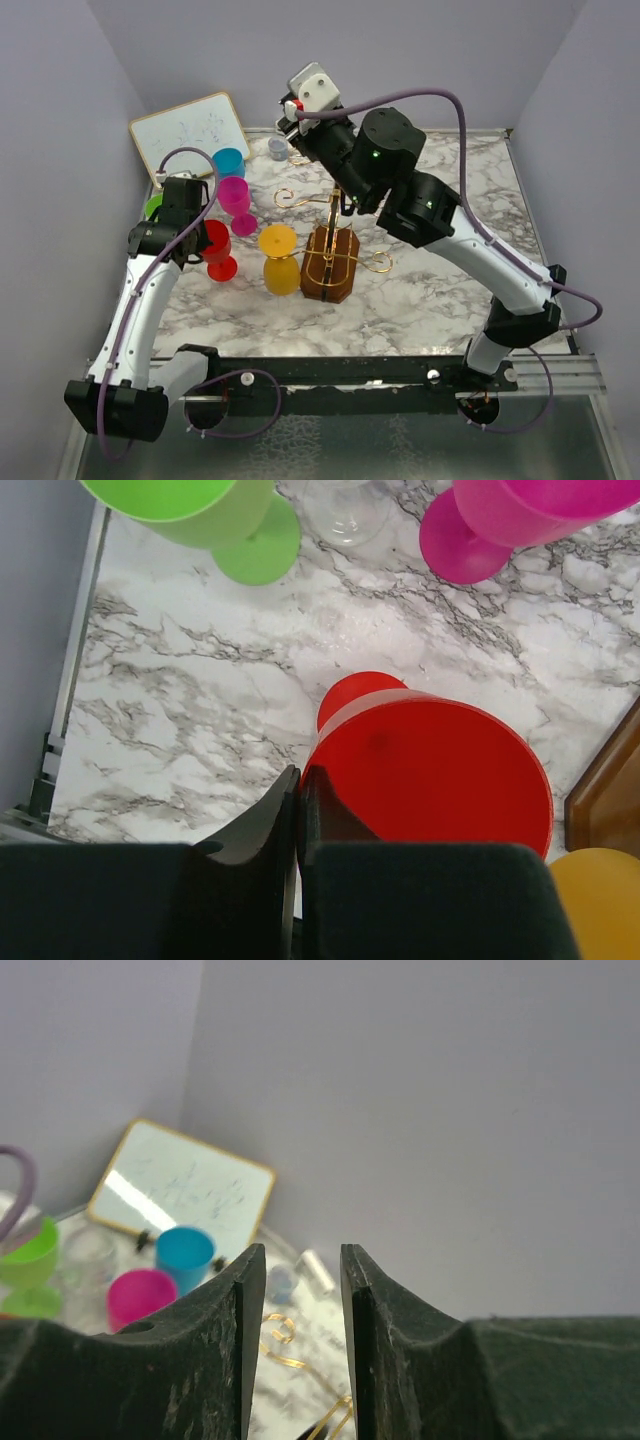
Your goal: Take the wine glass off the wine glass rack
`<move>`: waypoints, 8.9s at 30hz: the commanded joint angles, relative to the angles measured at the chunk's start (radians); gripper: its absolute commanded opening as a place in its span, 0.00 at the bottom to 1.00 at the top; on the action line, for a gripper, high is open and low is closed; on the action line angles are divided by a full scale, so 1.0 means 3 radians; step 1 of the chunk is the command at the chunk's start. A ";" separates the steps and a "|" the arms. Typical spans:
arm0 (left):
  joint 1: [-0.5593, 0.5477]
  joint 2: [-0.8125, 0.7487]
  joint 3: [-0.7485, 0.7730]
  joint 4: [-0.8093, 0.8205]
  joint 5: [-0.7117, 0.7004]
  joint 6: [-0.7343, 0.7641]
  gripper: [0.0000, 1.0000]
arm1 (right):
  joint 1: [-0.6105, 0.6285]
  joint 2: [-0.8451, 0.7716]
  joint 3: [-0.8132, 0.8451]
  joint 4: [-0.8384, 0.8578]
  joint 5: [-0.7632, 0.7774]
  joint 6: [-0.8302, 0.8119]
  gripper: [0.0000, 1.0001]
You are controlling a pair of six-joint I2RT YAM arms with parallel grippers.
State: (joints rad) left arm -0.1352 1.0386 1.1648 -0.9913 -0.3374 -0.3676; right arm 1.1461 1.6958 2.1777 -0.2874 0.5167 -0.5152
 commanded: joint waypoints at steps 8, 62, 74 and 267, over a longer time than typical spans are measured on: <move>0.0314 0.0296 -0.0154 0.0654 0.0315 0.0091 0.08 | -0.0328 -0.0052 -0.0051 -0.1302 -0.0912 0.1535 0.35; 0.0620 -0.0723 -0.0418 0.1731 0.1612 -0.0539 0.40 | -0.1116 0.0502 -0.0159 -0.2442 -0.3816 0.2426 0.43; 0.0566 -0.0761 -0.0406 0.1705 0.1564 -0.0510 0.40 | -0.1096 0.0651 -0.0123 -0.2463 -0.3851 0.2477 0.42; 0.0172 -0.0370 0.0576 0.2051 0.3478 -0.1649 0.55 | -0.0266 -0.1589 -0.4413 0.1894 -0.1905 -0.5110 0.01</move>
State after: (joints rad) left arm -0.0700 0.9325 1.3174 -0.3077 0.7094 -0.9165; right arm 1.0538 1.2087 0.8539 0.2310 -0.0868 -2.0171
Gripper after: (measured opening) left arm 0.545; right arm 0.020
